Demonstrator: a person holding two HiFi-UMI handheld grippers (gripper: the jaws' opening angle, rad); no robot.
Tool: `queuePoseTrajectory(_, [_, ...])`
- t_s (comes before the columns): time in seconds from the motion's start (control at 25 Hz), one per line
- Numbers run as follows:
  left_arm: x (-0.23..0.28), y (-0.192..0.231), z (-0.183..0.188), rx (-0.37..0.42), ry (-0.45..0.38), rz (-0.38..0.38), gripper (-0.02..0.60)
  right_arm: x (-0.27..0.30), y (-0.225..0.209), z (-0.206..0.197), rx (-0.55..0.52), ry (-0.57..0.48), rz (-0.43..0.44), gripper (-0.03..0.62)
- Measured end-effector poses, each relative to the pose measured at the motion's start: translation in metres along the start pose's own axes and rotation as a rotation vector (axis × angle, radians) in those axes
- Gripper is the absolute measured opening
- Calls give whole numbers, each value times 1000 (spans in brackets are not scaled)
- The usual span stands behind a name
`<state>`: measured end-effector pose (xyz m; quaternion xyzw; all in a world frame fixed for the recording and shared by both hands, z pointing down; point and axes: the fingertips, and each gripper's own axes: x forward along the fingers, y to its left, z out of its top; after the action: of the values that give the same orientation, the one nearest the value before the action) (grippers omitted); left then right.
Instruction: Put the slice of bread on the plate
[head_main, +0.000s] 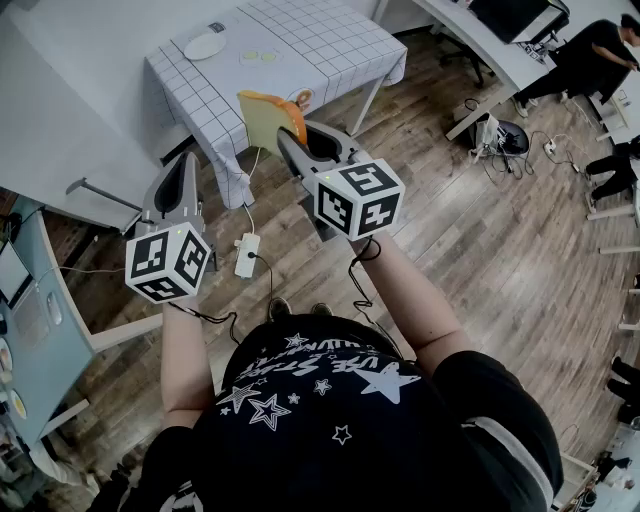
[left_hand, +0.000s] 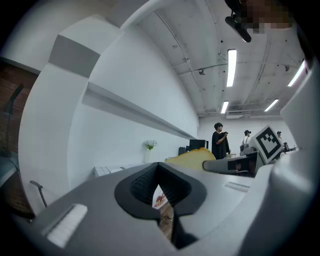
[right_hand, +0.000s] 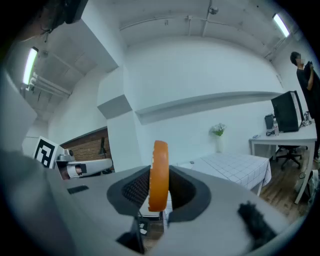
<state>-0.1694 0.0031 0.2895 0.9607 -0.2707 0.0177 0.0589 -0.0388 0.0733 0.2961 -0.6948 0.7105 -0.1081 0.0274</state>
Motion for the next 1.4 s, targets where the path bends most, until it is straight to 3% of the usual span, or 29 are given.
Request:
queuePoseTrajectory(0.24, [-10, -24, -10, -10, 21, -16, 8, -21, 1, -7, 14, 19, -7, 97])
queuePoseTrajectory(0.8, [-20, -27, -17, -16, 43, -25, 8, -33, 14, -19, 13, 46, -15, 97])
queuePoseTrajectory(1.24, [-29, -7, -28, -55, 44, -49, 8, -23, 26, -31, 75, 38, 5, 97])
queuePoseTrajectory(1.4, [-27, 2, -29, -44, 51, -76, 9, -14, 26, -36, 67, 62, -28, 97])
